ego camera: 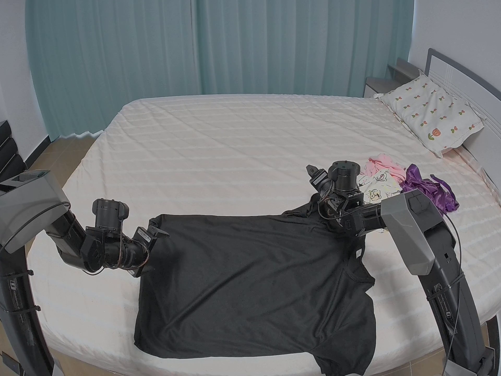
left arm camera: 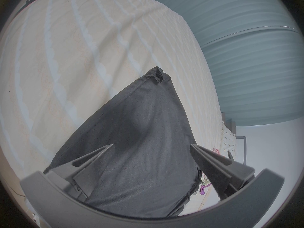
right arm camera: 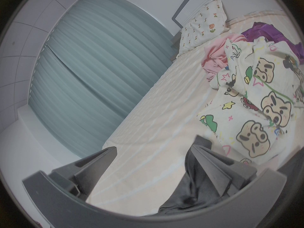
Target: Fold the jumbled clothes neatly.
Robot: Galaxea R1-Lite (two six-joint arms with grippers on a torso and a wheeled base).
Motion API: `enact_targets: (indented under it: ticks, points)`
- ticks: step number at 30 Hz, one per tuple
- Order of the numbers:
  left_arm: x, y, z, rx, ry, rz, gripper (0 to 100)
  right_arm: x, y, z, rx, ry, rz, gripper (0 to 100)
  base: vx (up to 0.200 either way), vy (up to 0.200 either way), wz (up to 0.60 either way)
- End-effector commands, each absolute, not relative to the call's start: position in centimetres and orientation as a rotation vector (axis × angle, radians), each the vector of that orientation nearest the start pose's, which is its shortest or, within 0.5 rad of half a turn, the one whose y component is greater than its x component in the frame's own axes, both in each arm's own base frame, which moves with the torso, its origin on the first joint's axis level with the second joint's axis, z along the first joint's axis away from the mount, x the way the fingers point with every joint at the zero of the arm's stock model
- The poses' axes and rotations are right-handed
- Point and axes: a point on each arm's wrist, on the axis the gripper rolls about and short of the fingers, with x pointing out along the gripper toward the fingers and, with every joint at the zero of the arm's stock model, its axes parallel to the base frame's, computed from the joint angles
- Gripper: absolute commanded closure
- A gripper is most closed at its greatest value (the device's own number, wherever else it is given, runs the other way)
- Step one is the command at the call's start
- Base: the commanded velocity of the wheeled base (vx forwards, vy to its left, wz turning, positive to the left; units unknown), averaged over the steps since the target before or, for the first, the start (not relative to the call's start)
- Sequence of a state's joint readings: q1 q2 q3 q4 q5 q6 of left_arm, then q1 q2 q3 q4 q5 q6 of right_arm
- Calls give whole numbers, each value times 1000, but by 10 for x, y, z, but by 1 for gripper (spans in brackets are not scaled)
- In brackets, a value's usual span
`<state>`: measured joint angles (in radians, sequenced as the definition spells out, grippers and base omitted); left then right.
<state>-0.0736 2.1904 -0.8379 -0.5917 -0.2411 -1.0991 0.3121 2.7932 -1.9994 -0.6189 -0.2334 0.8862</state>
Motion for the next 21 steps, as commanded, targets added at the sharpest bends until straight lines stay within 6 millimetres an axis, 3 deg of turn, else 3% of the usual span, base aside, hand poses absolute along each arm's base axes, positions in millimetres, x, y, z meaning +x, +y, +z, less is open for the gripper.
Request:
enact_targets:
  ticks: [1, 8, 14, 21]
  points:
    - [358, -32, 20, -1099, 850, 151, 0, 536, 160, 6, 819, 192, -14, 0, 0, 0, 0]
    - [358, -32, 20, -1099, 849, 150, 0, 536, 155, 27, 795, 161, -5, 0, 0, 0, 0]
    - [358, -32, 20, -1101, 851, 150, 0, 506, 153, 2, 669, 339, -13, 0, 0, 0, 0]
    - [357, -32, 20, -1101, 851, 150, 0, 485, 133, -7, 582, 456, -10, 0, 0, 0, 0]
